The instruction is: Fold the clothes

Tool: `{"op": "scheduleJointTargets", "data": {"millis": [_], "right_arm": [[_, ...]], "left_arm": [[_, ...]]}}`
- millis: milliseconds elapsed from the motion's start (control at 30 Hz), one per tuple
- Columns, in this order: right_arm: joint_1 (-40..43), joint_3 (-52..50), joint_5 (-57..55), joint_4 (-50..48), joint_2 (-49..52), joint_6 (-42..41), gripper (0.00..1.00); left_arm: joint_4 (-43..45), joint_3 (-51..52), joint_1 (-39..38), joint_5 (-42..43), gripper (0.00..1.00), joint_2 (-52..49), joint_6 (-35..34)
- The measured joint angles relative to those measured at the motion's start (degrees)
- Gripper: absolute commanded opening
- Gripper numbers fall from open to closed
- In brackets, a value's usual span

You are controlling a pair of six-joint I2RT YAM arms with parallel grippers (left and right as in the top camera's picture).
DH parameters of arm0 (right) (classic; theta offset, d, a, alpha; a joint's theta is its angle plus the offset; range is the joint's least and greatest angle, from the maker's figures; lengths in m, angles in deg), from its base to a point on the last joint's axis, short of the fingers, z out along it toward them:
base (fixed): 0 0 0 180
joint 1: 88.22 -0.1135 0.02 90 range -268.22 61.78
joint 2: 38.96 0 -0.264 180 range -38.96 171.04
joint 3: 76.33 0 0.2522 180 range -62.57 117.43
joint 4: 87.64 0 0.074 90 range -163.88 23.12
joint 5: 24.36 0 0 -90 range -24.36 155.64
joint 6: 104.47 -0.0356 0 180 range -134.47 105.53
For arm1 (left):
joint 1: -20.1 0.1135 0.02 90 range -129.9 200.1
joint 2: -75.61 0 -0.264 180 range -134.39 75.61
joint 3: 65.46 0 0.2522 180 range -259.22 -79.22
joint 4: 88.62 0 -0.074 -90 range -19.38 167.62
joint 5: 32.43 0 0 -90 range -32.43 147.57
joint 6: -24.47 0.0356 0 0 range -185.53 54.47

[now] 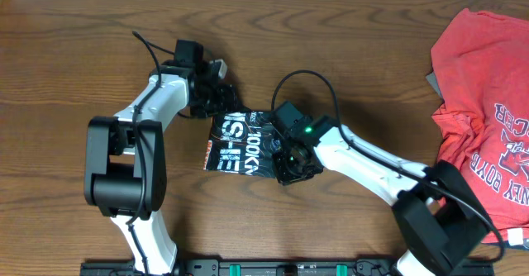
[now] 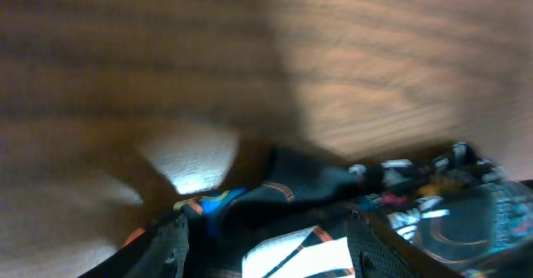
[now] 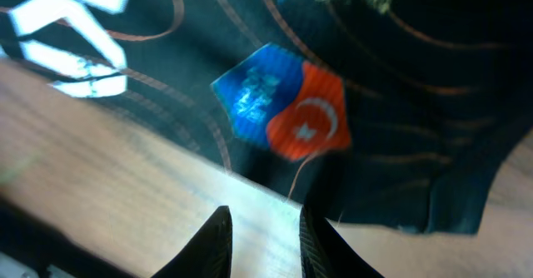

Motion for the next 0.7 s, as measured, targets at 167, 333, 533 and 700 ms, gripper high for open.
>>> {"op": "scheduleJointTargets", "data": {"millis": [167, 333, 533, 700], "right_arm": [[-0.37, 0.00, -0.20, -2.23, 2.71, 0.02, 0.27], [-0.24, 0.00, -4.68, -3.04, 4.22, 0.20, 0.35], [1.70, 0.13, -12.72, -9.18, 4.61, 0.26, 0.36], [6.95, 0.17, -16.59, -21.75, 6.25, 3.98, 0.42]], "left_arm": [[-2.91, 0.00, -0.09, -4.07, 0.56, -0.24, 0.35], [-8.59, 0.46, -0.11, -9.01, 0.54, 0.66, 0.76], [-22.99, 1.79, -0.11, -11.91, 0.63, 0.90, 0.81], [-31.89, 3.61, -0.11, -12.07, 0.68, -0.42, 0.26]]}}
